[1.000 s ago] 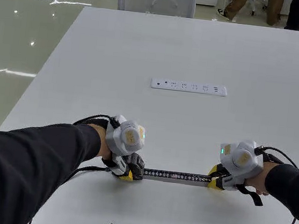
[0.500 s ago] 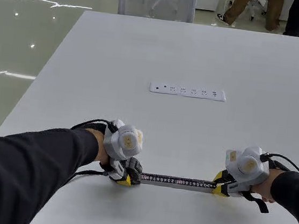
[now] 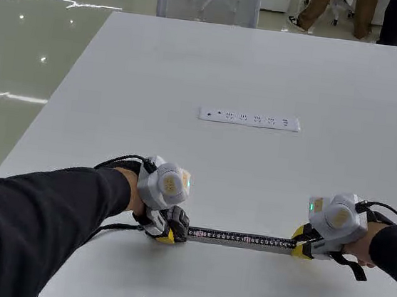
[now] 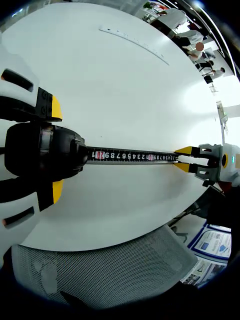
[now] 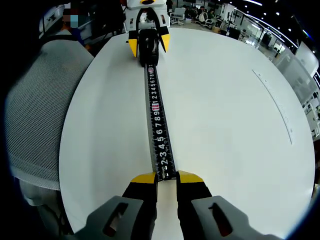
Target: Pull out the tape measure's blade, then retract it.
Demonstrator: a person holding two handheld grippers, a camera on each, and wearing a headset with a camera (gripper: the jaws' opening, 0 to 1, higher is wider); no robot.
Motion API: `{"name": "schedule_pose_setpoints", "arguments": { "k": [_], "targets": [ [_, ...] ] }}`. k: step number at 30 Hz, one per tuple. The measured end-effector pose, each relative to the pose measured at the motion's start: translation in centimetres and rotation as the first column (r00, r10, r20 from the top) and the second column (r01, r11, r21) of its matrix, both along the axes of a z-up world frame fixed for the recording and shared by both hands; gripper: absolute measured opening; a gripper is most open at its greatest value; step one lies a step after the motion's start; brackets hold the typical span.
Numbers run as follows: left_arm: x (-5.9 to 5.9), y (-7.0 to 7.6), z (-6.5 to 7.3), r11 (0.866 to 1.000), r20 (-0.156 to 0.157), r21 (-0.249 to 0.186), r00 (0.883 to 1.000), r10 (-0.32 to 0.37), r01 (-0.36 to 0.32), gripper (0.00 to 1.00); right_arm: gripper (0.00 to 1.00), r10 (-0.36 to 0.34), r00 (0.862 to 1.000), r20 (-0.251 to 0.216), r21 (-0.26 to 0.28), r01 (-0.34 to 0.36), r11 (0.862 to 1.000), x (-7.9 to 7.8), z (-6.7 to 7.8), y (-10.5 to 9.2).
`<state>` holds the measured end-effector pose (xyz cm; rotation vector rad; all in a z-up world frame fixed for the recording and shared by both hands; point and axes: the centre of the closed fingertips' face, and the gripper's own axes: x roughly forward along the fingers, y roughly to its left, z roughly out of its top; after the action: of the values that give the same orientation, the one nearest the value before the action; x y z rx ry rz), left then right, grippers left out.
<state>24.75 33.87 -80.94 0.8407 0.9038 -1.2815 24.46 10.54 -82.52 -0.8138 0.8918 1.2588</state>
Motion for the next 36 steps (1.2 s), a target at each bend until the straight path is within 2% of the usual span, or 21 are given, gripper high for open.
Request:
{"name": "schedule_pose_setpoints", "arguments": {
  "k": [18, 36],
  "targets": [
    [0.0, 0.0, 0.0, 1.0, 0.0, 0.006, 1.0, -0.001, 0.001, 0.39, 0.09, -0.014, 1.0, 0.001, -0.012, 0.014, 1.0, 0.0, 0.1, -1.6],
    [0.1, 0.0, -0.1, 1.0, 0.001, 0.008, 1.0, -0.002, 0.002, 0.39, 0.1, -0.017, 1.0, -0.007, -0.018, 0.017, 1.0, 0.0, -0.1, -1.7]
  ]
}}
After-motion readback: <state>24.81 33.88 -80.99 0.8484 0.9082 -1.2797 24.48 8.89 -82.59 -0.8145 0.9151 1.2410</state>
